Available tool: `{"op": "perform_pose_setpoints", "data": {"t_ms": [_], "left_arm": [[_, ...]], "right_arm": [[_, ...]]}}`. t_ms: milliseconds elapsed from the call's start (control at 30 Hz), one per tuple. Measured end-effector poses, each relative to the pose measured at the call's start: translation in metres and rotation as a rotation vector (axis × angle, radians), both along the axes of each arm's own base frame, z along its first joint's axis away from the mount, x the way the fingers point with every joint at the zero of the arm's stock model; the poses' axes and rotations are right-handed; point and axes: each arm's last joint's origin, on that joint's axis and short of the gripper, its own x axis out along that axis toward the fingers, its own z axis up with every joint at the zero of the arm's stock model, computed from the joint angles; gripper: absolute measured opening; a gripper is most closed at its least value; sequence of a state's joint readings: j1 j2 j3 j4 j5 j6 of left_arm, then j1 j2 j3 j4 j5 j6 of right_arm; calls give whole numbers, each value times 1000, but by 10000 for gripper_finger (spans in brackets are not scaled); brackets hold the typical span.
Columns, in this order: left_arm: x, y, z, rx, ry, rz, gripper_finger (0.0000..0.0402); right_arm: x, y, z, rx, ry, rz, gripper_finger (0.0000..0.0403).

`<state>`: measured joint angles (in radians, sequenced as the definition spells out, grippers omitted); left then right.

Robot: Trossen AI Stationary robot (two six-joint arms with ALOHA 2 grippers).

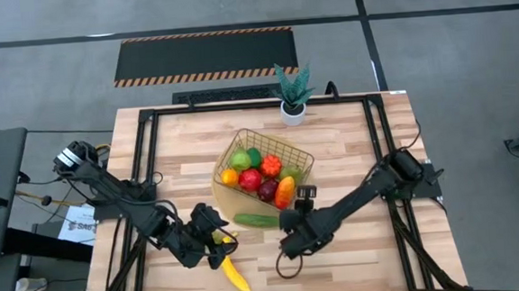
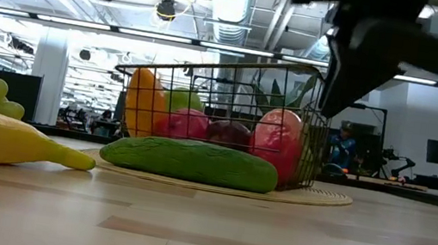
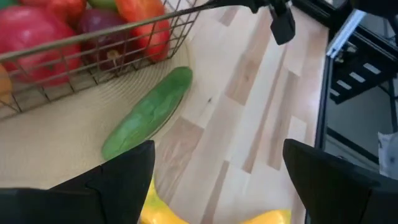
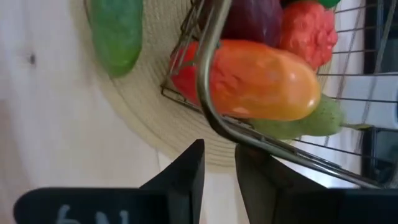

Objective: Build produce basket
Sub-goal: Put the cucumber into the silver basket

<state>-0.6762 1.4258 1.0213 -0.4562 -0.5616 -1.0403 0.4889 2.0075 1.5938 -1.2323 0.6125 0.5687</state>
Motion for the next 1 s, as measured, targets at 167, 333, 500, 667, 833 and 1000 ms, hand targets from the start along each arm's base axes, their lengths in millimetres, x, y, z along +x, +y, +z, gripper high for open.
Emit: {"op": "perform_pose_setpoints", "data": {"t_ms": [167, 333, 500, 667, 833, 1000], "left_arm": [[-4, 5, -15, -20, 10, 89, 338], [-8, 9, -21, -13, 31, 158, 338], [-7, 10, -23, 100, 29, 120, 338], [15, -3, -47, 227, 45, -42, 338], [35, -4, -77, 343, 64, -39, 338], [46, 9, -97, 392, 165, -55, 338]], "right_arm": [[4, -14, -2, 3, 34, -21, 112], [-14, -8, 15, 14, 45, -56, 113], [-46, 8, 57, 90, -87, -57, 113], [-80, 12, 100, 213, -262, -113, 113], [-102, 12, 124, 310, -381, -166, 113], [-112, 16, 131, 339, -426, -167, 113]]}}
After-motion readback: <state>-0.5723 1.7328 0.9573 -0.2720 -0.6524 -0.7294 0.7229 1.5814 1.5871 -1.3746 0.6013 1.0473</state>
